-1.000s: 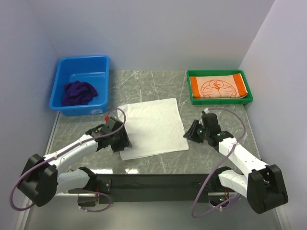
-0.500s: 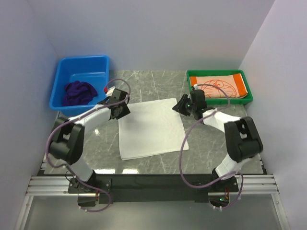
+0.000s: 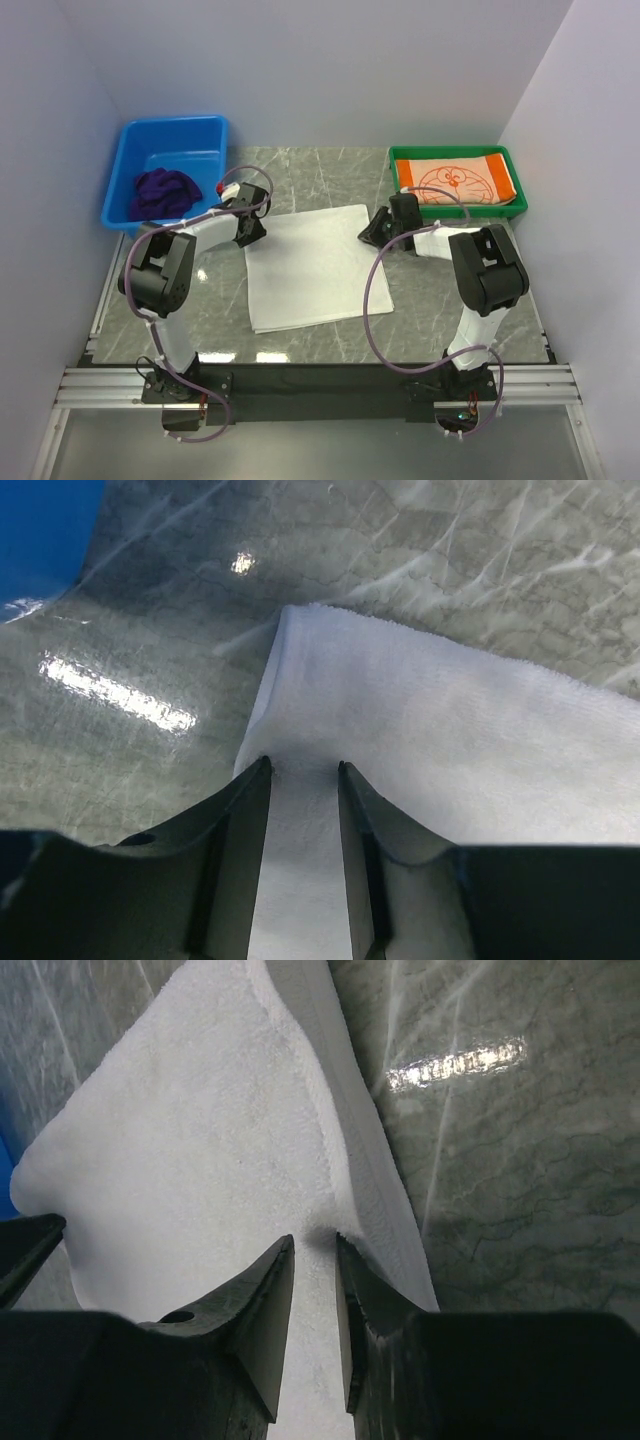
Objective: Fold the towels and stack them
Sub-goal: Fold the towel
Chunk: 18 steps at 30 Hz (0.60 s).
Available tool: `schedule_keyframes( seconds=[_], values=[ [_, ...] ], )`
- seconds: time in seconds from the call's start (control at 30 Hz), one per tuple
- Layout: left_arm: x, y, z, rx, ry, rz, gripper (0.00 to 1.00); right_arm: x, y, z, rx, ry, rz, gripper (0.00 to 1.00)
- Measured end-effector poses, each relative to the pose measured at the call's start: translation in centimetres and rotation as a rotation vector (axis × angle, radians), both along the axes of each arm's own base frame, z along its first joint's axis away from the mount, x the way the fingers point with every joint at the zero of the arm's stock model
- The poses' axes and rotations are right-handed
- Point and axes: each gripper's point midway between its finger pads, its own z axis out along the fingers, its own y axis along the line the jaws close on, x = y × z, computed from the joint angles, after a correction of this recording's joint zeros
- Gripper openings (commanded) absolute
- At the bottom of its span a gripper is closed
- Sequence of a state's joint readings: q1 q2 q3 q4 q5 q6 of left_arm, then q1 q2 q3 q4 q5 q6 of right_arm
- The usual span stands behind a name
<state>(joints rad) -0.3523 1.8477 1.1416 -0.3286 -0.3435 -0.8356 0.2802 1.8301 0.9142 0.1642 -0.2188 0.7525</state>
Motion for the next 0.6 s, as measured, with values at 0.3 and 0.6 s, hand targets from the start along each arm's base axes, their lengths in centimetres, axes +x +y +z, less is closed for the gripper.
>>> schedule_keyframes(
  seconds=[0.3, 0.6],
  values=[
    [-2.0, -0.4, 0.1, -0.07, -0.029, 0.001, 0.41, -2.6, -2.8, -0.1, -0.026, 0.039, -0.068, 0.31],
    [-6.0, -2.4, 3.2, -0.137, -0.034, -0.08, 0.49, -5.5, -4.2, 1.0, -0.026, 0.04, -0.062, 0.31]
  ],
)
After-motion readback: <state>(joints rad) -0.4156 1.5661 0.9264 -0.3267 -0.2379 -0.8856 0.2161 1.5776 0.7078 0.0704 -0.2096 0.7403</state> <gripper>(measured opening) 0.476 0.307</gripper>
